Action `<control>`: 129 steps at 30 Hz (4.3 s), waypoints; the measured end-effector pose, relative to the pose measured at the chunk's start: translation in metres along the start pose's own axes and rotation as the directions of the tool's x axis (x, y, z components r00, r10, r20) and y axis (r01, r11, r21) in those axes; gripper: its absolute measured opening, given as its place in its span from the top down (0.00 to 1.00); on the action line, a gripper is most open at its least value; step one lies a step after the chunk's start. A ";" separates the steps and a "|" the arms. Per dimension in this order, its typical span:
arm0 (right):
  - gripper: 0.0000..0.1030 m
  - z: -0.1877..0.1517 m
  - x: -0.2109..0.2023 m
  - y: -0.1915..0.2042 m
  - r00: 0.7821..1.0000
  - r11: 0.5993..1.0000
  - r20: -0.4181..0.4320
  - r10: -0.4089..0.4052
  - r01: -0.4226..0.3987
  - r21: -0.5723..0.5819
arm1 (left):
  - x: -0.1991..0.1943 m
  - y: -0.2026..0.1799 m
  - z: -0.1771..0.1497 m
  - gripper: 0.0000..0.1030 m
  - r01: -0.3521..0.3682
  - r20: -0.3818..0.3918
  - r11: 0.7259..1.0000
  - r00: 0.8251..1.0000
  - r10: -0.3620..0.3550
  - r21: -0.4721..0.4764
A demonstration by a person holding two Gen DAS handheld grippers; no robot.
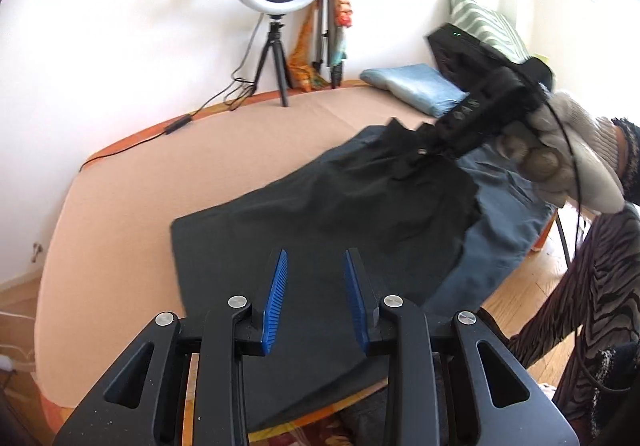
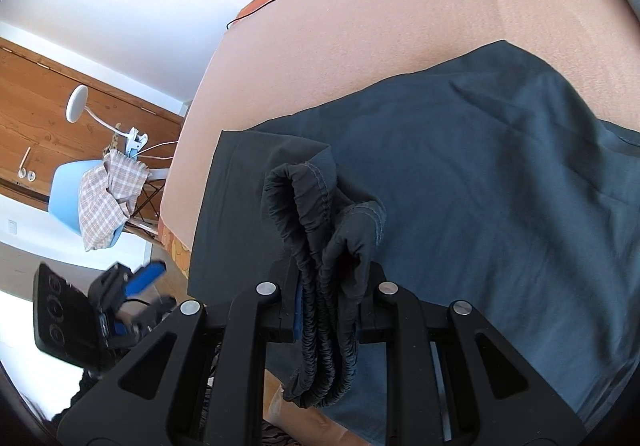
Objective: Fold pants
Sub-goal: 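Carry the waistband with the right gripper over onto the pant legs, then open the right gripper and release the waistband on the legs, then grasp the folded pants edge with the right gripper while the left gripper grasps beside it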
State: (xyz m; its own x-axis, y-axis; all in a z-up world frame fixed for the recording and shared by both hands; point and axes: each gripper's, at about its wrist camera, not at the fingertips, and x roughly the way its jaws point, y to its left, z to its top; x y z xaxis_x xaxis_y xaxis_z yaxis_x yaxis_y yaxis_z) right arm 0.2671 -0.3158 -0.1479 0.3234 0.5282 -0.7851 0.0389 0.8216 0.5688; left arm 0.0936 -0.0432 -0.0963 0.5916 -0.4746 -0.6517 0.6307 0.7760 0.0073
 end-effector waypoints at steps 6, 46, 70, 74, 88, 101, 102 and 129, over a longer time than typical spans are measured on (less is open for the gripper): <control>0.82 -0.017 -0.030 -0.022 0.999 0.999 0.046 -0.019 0.017 0.042 | 0.024 0.035 -0.009 0.73 -0.014 -0.007 0.992 1.000 0.013 -0.127; 0.82 -0.059 -0.194 -0.199 0.970 0.954 0.078 -0.230 0.209 0.215 | 0.104 -0.056 0.020 0.73 0.145 -0.114 0.988 0.984 -0.138 0.049; 0.56 -0.128 -0.242 -0.185 0.881 0.889 0.220 -0.419 0.348 0.298 | 0.100 -0.063 0.019 0.73 0.168 -0.125 0.984 0.979 -0.160 0.057; 0.56 -0.136 -0.230 -0.181 0.883 0.883 0.191 -0.429 0.365 0.296 | 0.098 -0.062 0.018 0.73 0.169 -0.129 0.984 0.978 -0.161 0.051; 0.90 -0.153 -0.230 -0.182 0.888 0.879 0.185 -0.420 0.347 0.328 | 0.090 -0.056 0.020 0.73 0.149 -0.111 0.988 0.983 -0.145 0.030; 0.85 -0.144 -0.238 -0.152 0.813 0.853 0.269 -0.516 0.458 0.252 | 0.070 -0.028 -0.003 0.73 0.141 -0.136 0.983 0.978 -0.157 -0.118; 0.84 -0.139 -0.234 -0.143 0.819 0.863 0.279 -0.502 0.453 0.223 | 0.069 -0.028 -0.007 0.73 0.142 -0.143 0.981 0.977 -0.161 -0.134; 0.58 -0.034 -0.061 0.027 0.974 0.951 0.115 -0.196 0.217 -0.222 | 0.079 -0.027 -0.050 0.73 0.229 -0.169 0.892 0.935 -0.313 -0.389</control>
State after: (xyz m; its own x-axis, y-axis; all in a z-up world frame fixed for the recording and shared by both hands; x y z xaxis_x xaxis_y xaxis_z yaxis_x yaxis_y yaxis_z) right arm 0.2163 -0.3181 -0.0931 0.4158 0.3290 -0.8479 -0.1026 0.9433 0.3157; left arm 0.0982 -0.0814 -0.1860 0.2708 -0.6164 -0.7394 0.5025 0.7457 -0.4375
